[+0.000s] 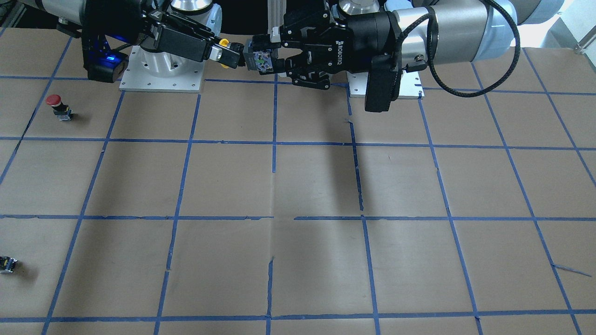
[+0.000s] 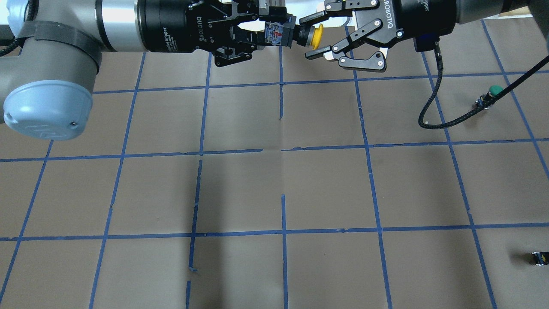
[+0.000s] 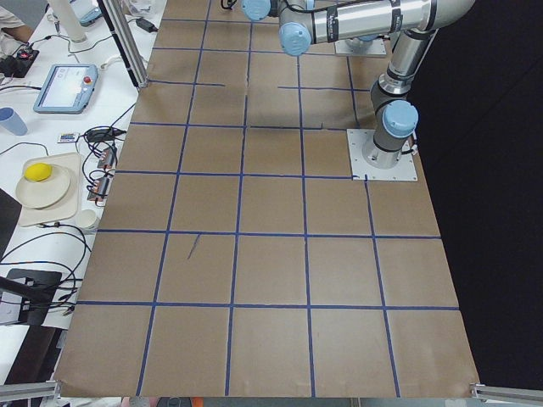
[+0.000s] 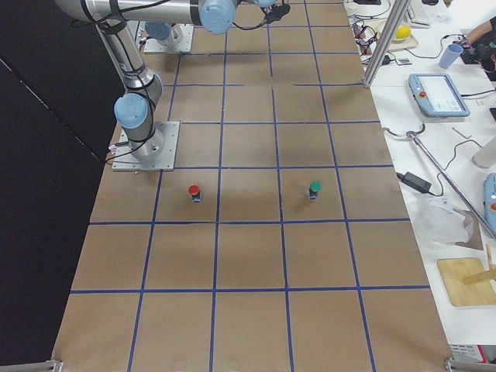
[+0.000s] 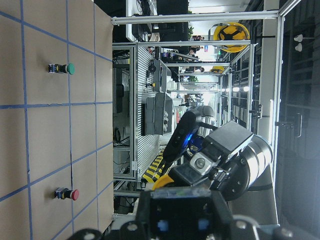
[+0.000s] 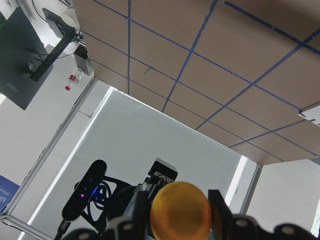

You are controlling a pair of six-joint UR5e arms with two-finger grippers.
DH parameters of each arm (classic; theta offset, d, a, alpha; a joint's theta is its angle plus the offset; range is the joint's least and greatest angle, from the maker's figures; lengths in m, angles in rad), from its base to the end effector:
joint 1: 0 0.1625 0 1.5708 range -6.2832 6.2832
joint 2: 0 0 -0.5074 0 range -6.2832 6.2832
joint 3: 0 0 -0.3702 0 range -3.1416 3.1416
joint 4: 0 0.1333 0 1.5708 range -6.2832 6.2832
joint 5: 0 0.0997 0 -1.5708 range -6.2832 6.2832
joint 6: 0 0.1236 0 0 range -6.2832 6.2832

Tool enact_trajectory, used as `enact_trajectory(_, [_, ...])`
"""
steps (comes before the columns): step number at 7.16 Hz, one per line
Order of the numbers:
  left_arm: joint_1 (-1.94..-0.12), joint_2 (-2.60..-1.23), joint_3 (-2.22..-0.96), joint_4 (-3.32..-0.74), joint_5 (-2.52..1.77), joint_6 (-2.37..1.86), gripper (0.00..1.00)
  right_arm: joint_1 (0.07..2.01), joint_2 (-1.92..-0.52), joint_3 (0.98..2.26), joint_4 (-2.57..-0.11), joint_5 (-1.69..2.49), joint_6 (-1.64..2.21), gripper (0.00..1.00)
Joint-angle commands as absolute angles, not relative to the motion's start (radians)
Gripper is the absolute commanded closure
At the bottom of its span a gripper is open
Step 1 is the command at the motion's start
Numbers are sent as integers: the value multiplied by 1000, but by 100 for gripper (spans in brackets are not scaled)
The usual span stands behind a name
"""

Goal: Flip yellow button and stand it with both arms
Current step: 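Open the left gripper and pull it back while the right gripper holds the button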

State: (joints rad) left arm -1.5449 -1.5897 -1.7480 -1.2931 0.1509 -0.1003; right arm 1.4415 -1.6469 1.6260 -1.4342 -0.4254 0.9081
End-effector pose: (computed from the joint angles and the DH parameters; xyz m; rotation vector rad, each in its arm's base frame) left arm -0.2431 -0.4800 0.5873 0.0482 -1.7205 0.0152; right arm 0.1891 -0.4528 0.6140 1.0802 1.7383 0.6102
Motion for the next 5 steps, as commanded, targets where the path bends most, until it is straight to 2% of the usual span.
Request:
enact_trajectory(1, [-1545,-1591,-1749,-1293,161,-127,30,1440,-1647,1626,-1434,-425,908,70])
enact_trajectory(2, [-1545,-1591,-1747,-1292,161,-139,1,1439,-1647,1626,-1434,-416,910,71])
enact_trajectory(5, [-1543,-1594,-1734,-1289,169,-149,0,1431,-1637,1626,-1440,-405,913,74])
